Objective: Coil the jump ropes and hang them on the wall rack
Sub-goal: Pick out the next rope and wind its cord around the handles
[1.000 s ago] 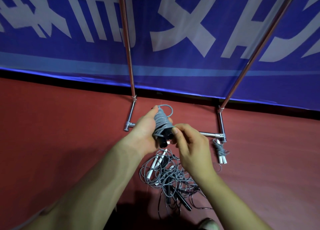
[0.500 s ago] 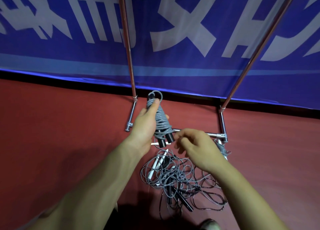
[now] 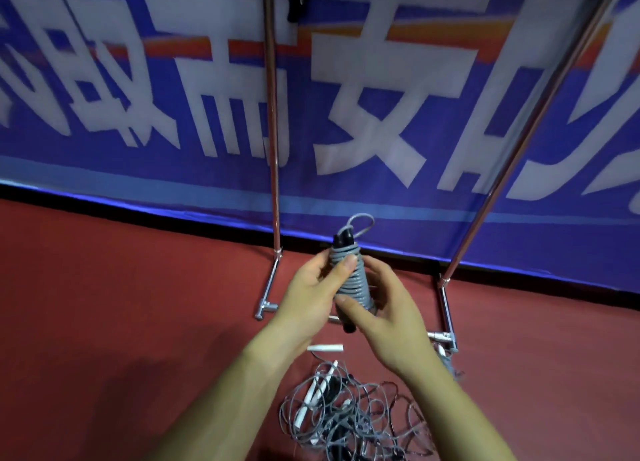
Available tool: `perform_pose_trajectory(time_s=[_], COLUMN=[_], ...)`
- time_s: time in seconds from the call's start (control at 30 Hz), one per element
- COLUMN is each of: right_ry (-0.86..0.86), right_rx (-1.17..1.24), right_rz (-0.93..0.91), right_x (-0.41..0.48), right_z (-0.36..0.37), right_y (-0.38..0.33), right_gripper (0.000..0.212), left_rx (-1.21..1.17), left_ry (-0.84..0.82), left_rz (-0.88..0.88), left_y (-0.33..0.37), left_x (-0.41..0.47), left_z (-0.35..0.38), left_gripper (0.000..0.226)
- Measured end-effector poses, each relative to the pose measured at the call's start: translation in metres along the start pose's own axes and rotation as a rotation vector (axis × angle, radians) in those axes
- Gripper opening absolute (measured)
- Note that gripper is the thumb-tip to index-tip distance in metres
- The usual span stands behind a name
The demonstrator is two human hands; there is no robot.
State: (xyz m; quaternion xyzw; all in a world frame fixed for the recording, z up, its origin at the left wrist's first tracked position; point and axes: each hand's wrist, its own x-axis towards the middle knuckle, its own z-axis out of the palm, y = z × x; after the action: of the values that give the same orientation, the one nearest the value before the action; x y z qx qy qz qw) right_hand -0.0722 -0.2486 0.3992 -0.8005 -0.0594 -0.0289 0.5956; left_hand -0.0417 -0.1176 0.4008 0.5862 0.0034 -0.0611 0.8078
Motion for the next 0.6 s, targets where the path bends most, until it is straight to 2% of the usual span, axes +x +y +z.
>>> perform_pose_trajectory(time_s=[0.13, 0.2, 0.3, 0.47, 0.53, 0.6], right_ry=[-0.033, -0.005, 0.059, 0.093, 0.088, 0.065], right_rx=[-0.079, -0.143, -0.300, -0.477, -0.548, -0.617], right_rz=[-0.048, -0.054, -0.092, -0.204, -0.222, -0.245], right_x=[0.037, 0.053, 0.076, 0.116, 0.135, 0.155], right_z=[-0.005, -0.007, -0.011, -0.021, -0.025, -0.030], right_y=[-0.059, -0.089, -0.130, -0.203, -0.233, -0.262], right_gripper=[0.036, 0.035, 0.050, 0.054, 0.066, 0.072], left_rx=[-0.093, -0.125, -0.143, -0.104, -0.027, 0.088], left_ry=[0.154, 0.192, 0.213, 0.220, 0.230, 0.249], left_rz=[0.084, 0.122, 0.172, 0.288, 0.317, 0.349], left_y=[0.051, 0.083, 0.126, 0.196, 0.225, 0.251], left_x=[0.015, 0.024, 0.035, 0.056, 0.065, 0.077], left_z=[0.007, 0.012, 0.022, 0.032, 0.035, 0.035], left_gripper=[0.017, 0.017, 0.026, 0.059, 0.070, 0.069])
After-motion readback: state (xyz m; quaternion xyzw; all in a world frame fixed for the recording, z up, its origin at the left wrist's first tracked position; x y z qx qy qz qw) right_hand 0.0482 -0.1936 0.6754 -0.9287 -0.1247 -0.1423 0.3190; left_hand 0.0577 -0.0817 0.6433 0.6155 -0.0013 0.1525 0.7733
